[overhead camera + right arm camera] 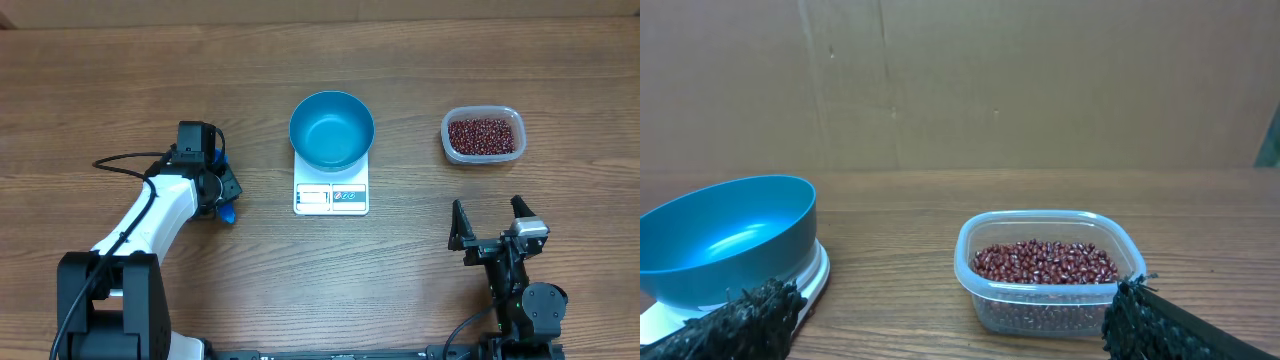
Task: Scoop item into bowl and weigh 150g on scale
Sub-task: 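Lower the left gripper and close it on the blue scoop handle, then lift the blue scoop with the left gripper toward the right arm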
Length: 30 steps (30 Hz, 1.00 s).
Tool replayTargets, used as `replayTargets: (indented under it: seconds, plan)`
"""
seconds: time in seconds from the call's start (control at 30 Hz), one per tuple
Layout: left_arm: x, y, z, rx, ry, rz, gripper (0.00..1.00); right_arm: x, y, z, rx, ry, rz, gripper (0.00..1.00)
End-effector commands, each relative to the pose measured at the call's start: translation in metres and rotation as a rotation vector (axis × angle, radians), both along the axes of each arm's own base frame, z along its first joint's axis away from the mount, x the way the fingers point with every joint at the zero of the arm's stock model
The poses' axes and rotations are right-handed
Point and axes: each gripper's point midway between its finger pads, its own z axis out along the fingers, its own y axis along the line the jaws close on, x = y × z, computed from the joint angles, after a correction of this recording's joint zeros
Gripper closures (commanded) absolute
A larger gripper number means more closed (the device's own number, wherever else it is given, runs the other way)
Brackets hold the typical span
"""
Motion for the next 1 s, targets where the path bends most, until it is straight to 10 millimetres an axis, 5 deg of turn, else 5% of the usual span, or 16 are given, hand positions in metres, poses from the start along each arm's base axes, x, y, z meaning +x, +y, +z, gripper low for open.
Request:
replayTargets:
  seconds: [0.0, 0.3, 0.53, 0.73, 0.9, 0.97]
  plan:
    - [-0.002, 0.001, -0.004, -0.006, 0.009, 0.015, 0.73, 0.000, 0.000, -0.002, 0.004, -0.002, -0.002, 0.00]
    - [0.005, 0.001, 0.007, -0.008, 0.000, 0.015, 0.91, 0.000, 0.000, -0.002, 0.004, -0.002, -0.002, 0.00]
    - [0.018, -0.001, 0.044, -0.011, 0.002, 0.011, 0.96, 0.000, 0.000, -0.002, 0.004, -0.002, -0.002, 0.00]
    - [0.040, -0.016, 0.123, -0.025, -0.096, -0.025, 0.96, 0.000, 0.000, -0.002, 0.004, -0.002, -0.002, 0.00]
    - [0.043, -0.078, 0.202, -0.132, -0.227, -0.101, 0.96, 0.000, 0.000, -0.002, 0.004, -0.002, -0.002, 0.00]
    - [0.040, -0.100, 0.213, -0.170, -0.245, -0.113, 0.96, 0.000, 0.000, -0.002, 0.004, -0.002, -0.002, 0.00]
